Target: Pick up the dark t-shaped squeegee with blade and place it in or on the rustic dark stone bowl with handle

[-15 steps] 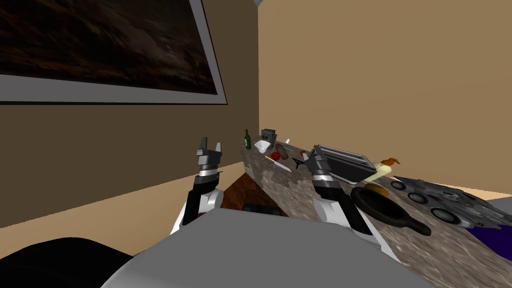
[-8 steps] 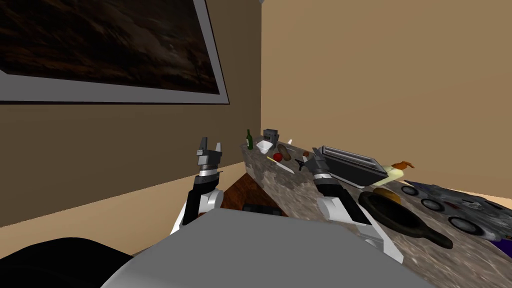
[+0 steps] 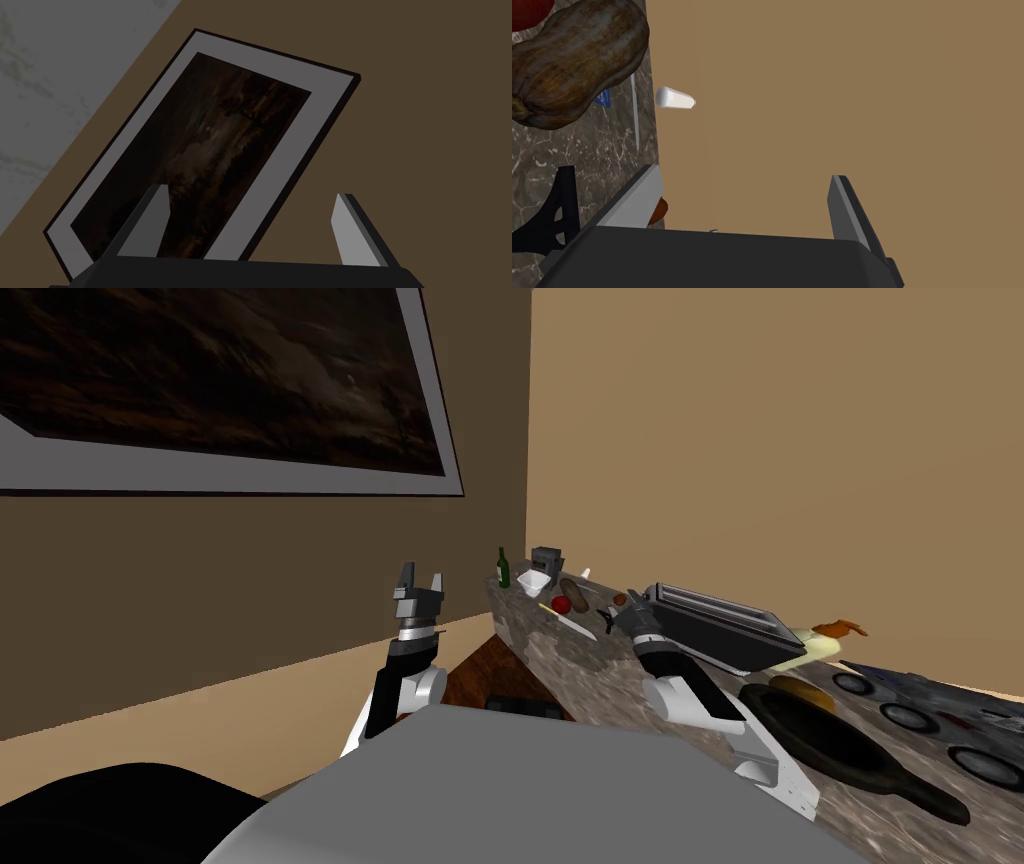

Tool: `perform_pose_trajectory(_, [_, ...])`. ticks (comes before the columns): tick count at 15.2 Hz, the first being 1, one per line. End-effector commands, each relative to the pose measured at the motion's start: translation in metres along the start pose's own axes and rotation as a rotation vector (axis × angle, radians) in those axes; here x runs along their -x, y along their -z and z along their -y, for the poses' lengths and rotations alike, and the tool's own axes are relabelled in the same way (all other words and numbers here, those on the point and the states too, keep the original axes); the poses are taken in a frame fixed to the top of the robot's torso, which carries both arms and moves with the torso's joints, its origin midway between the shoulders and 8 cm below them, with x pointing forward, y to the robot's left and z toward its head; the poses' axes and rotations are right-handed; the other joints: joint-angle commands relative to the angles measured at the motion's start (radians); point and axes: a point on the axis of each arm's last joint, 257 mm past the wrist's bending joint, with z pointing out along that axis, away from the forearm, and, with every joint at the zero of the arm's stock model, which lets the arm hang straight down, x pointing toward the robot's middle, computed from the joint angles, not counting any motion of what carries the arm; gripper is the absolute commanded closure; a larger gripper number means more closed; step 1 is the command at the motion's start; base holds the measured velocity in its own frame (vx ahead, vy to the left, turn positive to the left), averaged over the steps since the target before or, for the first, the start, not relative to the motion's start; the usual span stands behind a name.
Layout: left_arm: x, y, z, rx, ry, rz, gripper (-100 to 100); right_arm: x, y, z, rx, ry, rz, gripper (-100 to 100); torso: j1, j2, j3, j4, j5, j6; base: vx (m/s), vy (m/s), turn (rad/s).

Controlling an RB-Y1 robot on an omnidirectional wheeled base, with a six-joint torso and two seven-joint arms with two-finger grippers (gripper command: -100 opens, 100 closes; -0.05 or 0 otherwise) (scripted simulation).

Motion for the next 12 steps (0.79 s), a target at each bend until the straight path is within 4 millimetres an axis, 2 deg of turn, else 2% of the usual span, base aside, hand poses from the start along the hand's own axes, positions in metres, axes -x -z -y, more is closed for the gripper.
perform_pose_trajectory(1, [0.000, 0.000, 0.000, 0.000, 0.000, 0.000, 0, 0.020, -0.005, 0.012, -0.050, -0.035, 0.034, -100, 0.000, 0.000, 0.000, 0.000, 0.000, 0.000, 0.033, 0.032, 0.063])
perform_pose_trajectory(3, [0.000, 0.000, 0.000, 0.000, 0.000, 0.000, 0, 0.023, -0.005, 0.018, -0.075, -0.045, 0.044, -100, 0.001, -0.001, 0.000, 0.000, 0.000, 0.000, 0.032, 0.030, 0.043])
perform_pose_trajectory(4, [0.000, 0.000, 0.000, 0.000, 0.000, 0.000, 0, 0.041, -0.008, 0.025, -0.105, -0.073, 0.076, -100, 0.000, 0.000, 0.000, 0.000, 0.000, 0.000, 0.031, 0.031, 0.050])
perform_pose_trajectory(6, [0.000, 0.000, 0.000, 0.000, 0.000, 0.000, 0, 0.043, -0.007, 0.032, -0.132, -0.085, 0.088, -100, 0.001, 0.000, 0.000, 0.000, 0.000, 0.000, 0.028, 0.028, 0.041])
perform_pose_trajectory(7, [0.000, 0.000, 0.000, 0.000, 0.000, 0.000, 0, 0.063, -0.010, 0.037, -0.159, -0.116, 0.124, -100, 0.000, 0.000, 0.000, 0.000, 0.000, 0.000, 0.030, 0.030, 0.056])
perform_pose_trajectory(9, [0.000, 0.000, 0.000, 0.000, 0.000, 0.000, 0, 0.065, -0.008, 0.044, -0.187, -0.128, 0.138, -100, 0.001, 0.000, 0.000, 0.000, 0.000, 0.000, 0.031, 0.027, 0.044])
perform_pose_trajectory(10, [0.000, 0.000, 0.000, 0.000, 0.000, 0.000, 0, 0.084, -0.010, 0.046, -0.202, -0.158, 0.173, -100, 0.000, 0.000, 0.000, 0.000, 0.000, 0.000, 0.035, 0.030, 0.058])
perform_pose_trajectory(12, [0.000, 0.000, 0.000, 0.000, 0.000, 0.000, 0, 0.088, -0.007, 0.056, -0.238, -0.175, 0.193, -100, 0.001, -0.001, 0.000, 0.000, 0.000, 0.000, 0.039, 0.035, 0.050])
